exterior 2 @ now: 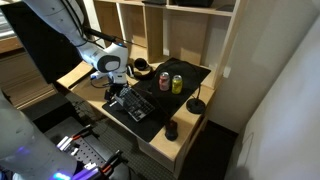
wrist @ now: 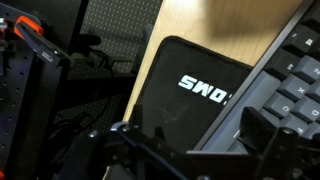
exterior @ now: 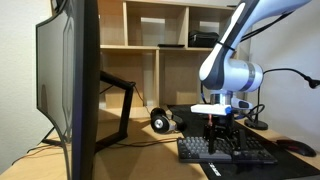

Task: Push the space key on the keyboard

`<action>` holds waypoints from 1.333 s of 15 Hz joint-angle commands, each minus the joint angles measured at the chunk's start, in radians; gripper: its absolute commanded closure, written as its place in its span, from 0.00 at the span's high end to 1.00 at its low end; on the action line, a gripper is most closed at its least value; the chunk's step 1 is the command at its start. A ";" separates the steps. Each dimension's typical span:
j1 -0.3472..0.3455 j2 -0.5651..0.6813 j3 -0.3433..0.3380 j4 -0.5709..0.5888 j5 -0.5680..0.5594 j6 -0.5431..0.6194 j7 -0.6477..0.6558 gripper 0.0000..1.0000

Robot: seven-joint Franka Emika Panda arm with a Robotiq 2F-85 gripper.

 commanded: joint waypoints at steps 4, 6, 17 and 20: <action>0.006 0.000 -0.006 0.002 0.002 -0.001 -0.002 1.00; 0.006 0.000 -0.006 0.002 0.002 -0.001 -0.002 1.00; 0.027 0.093 -0.005 -0.046 0.001 0.159 0.037 1.00; 0.028 0.082 -0.005 -0.073 0.009 0.187 0.039 1.00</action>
